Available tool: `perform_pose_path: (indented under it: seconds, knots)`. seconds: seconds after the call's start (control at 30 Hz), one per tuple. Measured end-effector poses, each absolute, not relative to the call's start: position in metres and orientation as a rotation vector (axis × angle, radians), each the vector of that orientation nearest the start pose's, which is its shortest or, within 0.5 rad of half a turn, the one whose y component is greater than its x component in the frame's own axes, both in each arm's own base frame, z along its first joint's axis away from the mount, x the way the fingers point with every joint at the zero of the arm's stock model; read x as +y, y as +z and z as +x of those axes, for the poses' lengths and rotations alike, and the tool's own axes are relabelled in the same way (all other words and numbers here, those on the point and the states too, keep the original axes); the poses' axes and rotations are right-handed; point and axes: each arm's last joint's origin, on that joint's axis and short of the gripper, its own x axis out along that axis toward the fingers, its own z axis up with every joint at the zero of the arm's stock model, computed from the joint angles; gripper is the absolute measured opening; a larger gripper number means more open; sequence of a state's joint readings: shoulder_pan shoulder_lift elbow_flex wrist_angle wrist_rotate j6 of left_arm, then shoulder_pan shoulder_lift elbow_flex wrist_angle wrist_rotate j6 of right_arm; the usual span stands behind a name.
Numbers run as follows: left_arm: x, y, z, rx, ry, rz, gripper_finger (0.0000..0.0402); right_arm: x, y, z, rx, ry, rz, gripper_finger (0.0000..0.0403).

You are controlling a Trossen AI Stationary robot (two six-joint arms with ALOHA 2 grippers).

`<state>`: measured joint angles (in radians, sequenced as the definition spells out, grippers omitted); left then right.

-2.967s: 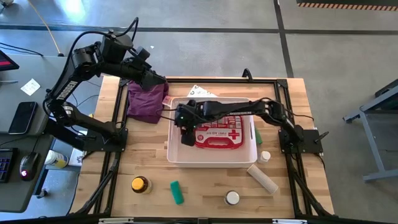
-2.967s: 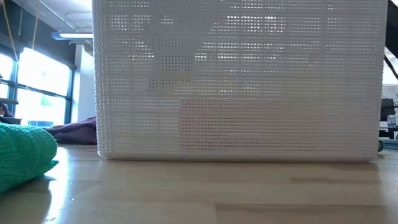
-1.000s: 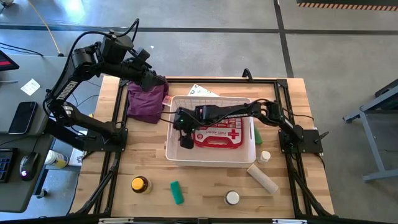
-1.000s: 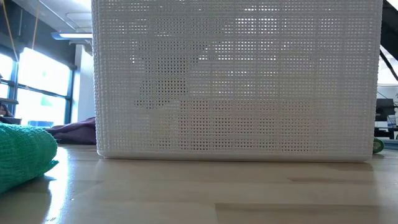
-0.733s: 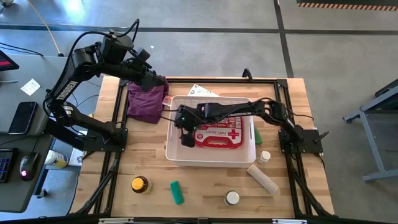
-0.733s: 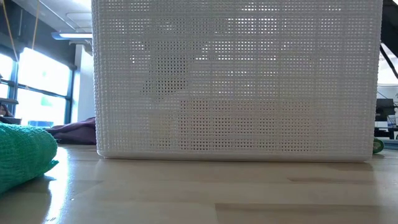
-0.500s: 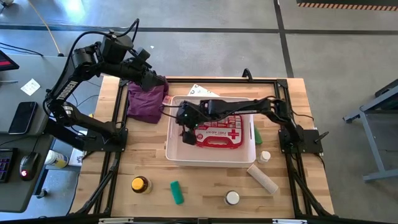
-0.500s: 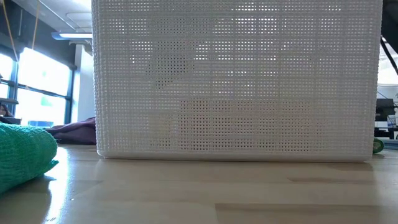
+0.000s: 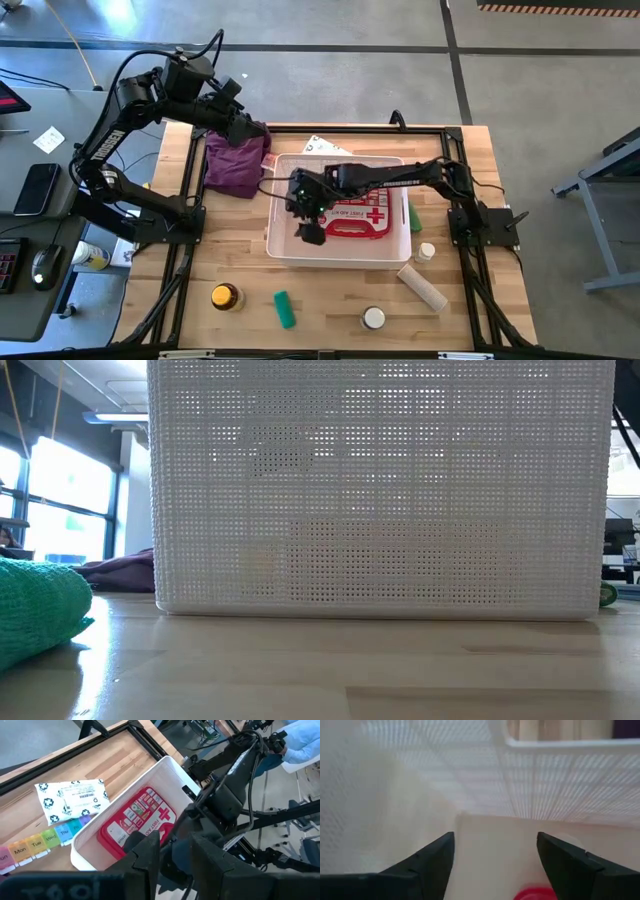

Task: Pick & place medical supplies in basket/bin
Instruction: Put the orange medicine bottle into the white bin

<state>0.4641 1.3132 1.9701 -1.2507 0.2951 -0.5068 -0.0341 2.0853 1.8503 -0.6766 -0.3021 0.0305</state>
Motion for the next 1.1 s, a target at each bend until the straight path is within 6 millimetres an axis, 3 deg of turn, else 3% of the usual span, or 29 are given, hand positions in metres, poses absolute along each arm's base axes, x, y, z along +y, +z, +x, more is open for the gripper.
perform_pose_path:
  seconds: [0.13, 0.37, 0.53, 0.67, 0.83, 1.1]
  knots:
    - [0.077, 0.503, 0.173, 0.504, 0.303, -0.710, 0.0133, -0.003, 0.258, 0.461, 0.911, 0.204, 0.142, 0.0199]
    - [0.077, 0.503, 0.173, 0.503, 0.304, -0.709, 0.0133, -0.012, 0.258, 0.461, 0.905, 0.188, 0.108, 0.0018]
    - [0.077, 0.503, 0.173, 0.498, 0.303, -0.705, 0.0133, -0.024, 0.253, 0.462, 0.907, 0.207, 0.114, 0.0017]
    - [0.078, 0.505, 0.174, 0.477, 0.297, -0.698, 0.0133, -0.029, 0.237, 0.467, 0.941, 0.233, 0.138, 0.0005]
    - [0.078, 0.505, 0.174, 0.478, 0.298, -0.700, 0.0133, -0.023, 0.219, 0.472, 0.981, 0.282, 0.152, 0.0002]
    - [0.078, 0.505, 0.174, 0.478, 0.298, -0.702, 0.0133, -0.016, 0.208, 0.473, 1.010, 0.308, 0.140, 0.0000]
